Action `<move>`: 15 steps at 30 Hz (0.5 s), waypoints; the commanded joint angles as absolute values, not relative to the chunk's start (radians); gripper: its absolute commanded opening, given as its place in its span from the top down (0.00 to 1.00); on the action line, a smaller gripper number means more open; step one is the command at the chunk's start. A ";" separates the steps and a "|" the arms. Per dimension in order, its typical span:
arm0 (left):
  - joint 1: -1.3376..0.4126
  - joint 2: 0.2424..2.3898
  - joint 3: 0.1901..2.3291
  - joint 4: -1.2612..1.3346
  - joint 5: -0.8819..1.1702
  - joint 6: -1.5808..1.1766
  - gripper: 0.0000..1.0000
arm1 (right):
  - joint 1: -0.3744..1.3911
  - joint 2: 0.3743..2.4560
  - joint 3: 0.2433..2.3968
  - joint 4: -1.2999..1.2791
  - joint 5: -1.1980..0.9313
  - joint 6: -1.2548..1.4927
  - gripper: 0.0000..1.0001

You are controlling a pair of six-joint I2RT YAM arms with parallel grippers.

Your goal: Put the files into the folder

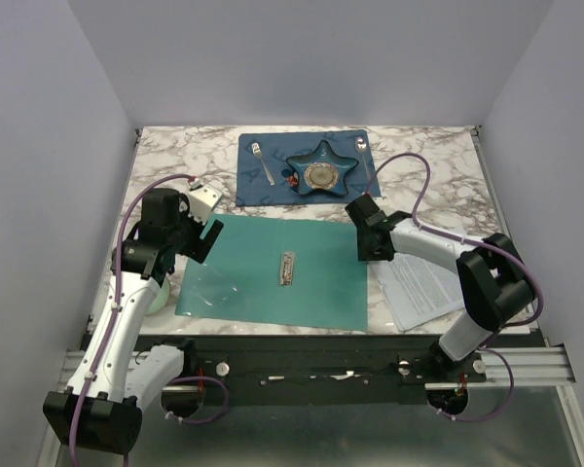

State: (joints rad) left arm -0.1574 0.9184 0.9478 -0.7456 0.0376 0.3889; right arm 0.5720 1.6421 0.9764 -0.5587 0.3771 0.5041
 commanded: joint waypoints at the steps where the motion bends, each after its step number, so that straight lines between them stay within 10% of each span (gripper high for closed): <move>1: -0.161 0.917 0.936 -0.721 0.014 0.410 0.06 | 0.565 1.658 1.002 -0.551 0.376 0.499 0.57; 15: -0.161 0.911 0.928 -0.709 0.006 0.413 0.06 | 0.565 1.643 0.966 -0.546 0.359 0.515 0.57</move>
